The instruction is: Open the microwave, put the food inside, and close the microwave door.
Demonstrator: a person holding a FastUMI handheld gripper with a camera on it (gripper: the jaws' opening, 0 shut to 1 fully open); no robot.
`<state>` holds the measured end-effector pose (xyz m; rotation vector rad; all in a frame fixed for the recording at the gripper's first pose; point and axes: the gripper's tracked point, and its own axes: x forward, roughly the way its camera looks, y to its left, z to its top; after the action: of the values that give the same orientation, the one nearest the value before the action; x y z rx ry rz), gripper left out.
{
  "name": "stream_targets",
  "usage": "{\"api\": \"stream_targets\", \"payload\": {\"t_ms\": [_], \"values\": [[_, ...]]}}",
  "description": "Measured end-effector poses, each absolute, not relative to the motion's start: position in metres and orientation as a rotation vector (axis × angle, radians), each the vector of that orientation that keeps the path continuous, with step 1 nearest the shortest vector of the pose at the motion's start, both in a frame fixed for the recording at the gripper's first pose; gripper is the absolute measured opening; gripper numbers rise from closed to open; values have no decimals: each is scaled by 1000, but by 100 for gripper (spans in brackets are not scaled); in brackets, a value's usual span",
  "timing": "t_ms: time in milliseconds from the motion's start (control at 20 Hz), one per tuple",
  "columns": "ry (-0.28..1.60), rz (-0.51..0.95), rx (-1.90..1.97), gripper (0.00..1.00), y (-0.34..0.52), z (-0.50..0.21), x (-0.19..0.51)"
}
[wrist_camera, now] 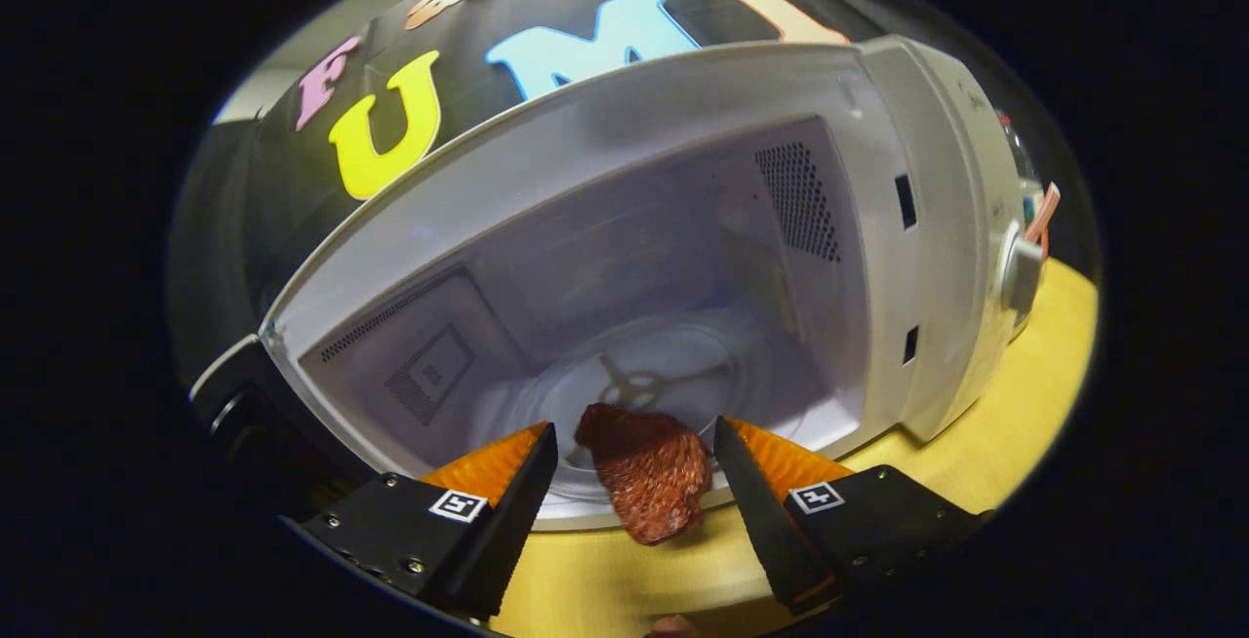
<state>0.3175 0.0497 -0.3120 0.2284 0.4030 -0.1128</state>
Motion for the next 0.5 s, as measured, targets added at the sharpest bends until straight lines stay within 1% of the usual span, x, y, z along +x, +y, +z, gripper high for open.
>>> {"api": "stream_targets", "payload": {"t_ms": [250,500], "values": [[349,-58,123,97,60,-293,315],[325,1,90,97,71,-262,292]]}}
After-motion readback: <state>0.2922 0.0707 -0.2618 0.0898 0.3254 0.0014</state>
